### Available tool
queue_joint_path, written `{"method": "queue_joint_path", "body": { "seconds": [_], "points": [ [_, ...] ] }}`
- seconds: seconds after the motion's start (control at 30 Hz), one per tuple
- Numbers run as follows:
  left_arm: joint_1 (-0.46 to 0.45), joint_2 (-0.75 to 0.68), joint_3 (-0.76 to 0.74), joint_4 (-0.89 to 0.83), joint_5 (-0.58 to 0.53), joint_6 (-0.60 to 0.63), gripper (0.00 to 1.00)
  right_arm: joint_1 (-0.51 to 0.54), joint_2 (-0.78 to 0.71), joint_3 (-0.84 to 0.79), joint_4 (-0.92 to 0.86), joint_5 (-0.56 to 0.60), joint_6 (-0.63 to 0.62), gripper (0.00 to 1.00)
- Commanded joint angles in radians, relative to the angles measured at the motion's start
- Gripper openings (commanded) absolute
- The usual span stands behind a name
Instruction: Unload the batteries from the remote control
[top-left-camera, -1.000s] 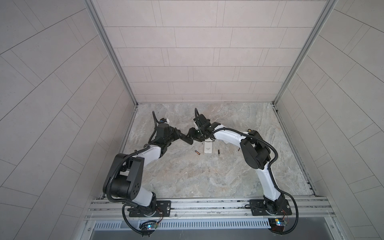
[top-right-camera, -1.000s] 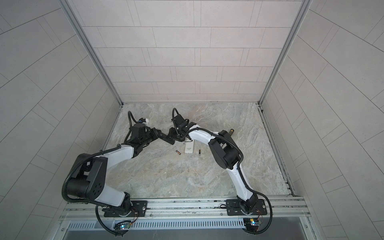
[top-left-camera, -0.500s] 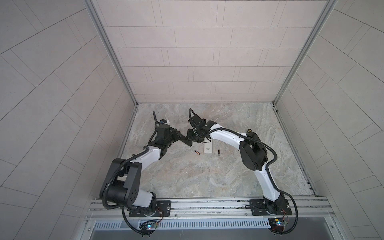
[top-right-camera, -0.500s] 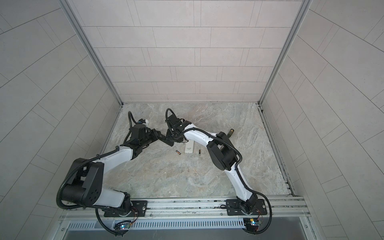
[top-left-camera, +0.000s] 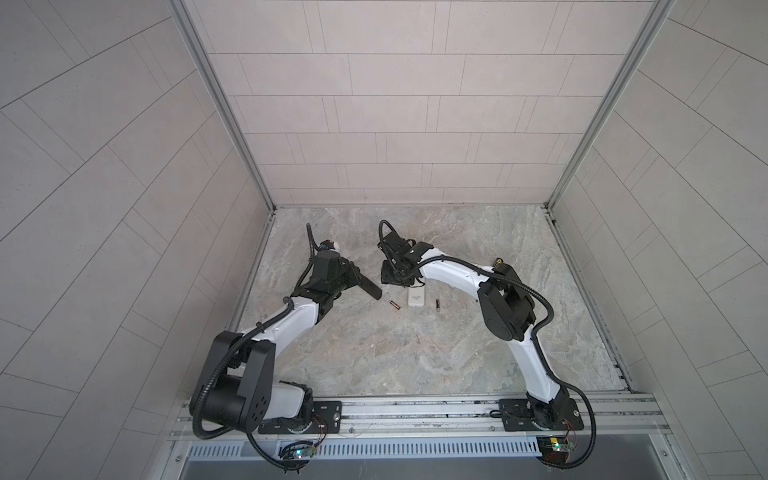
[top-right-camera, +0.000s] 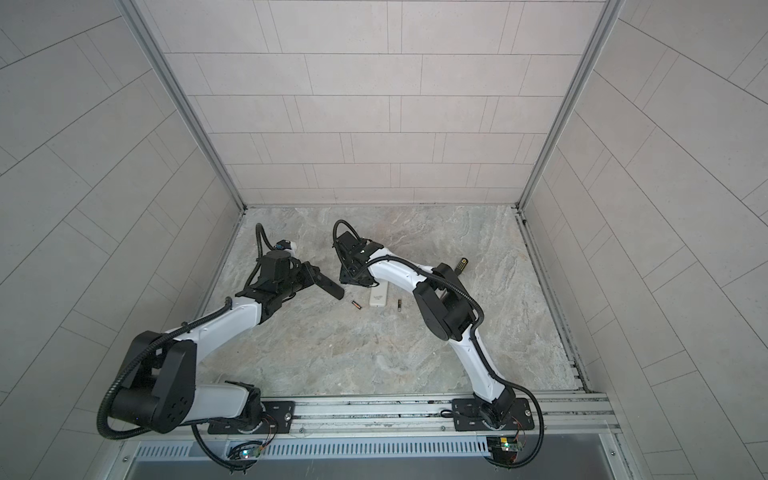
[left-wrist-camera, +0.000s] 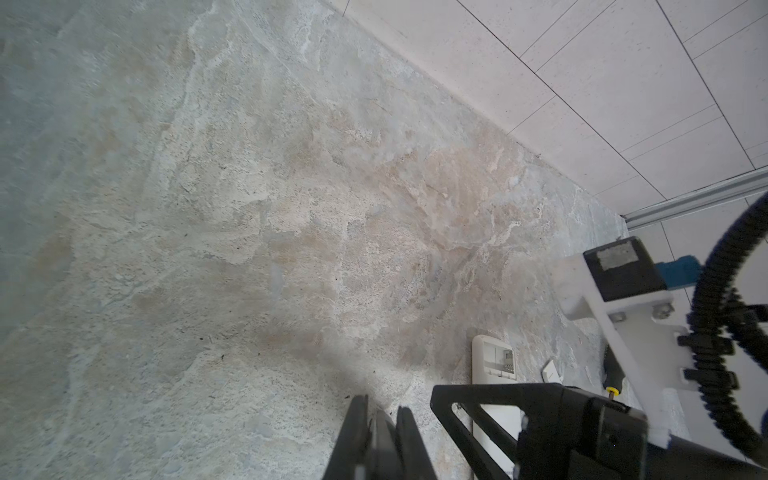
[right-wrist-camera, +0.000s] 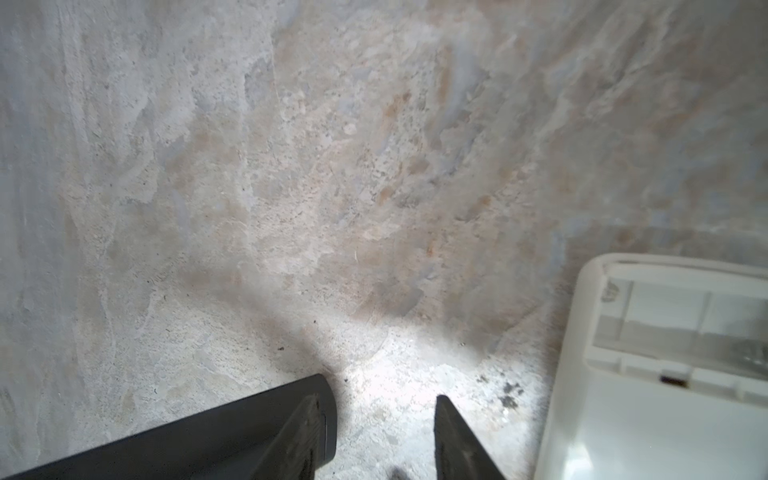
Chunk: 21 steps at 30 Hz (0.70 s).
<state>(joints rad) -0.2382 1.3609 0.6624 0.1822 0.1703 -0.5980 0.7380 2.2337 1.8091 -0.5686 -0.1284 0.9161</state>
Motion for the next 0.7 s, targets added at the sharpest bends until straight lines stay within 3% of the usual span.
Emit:
{"method": "queue_joint_path", "body": {
  "seconds": [0.0,0.13,0.67],
  "points": [
    [-0.003,0.002,-0.011,-0.010,-0.029,0.004,0.00,0.001,-0.056,-0.056,0.125,-0.074,0.004,0.49],
    [-0.001,0.018,-0.019,0.008,-0.016,-0.014,0.00,0.007,-0.065,-0.087,0.183,-0.151,0.036,0.50],
    [0.002,0.020,-0.050,0.032,-0.021,-0.039,0.00,0.011,-0.121,-0.169,0.257,-0.168,0.088,0.51]
  ]
}}
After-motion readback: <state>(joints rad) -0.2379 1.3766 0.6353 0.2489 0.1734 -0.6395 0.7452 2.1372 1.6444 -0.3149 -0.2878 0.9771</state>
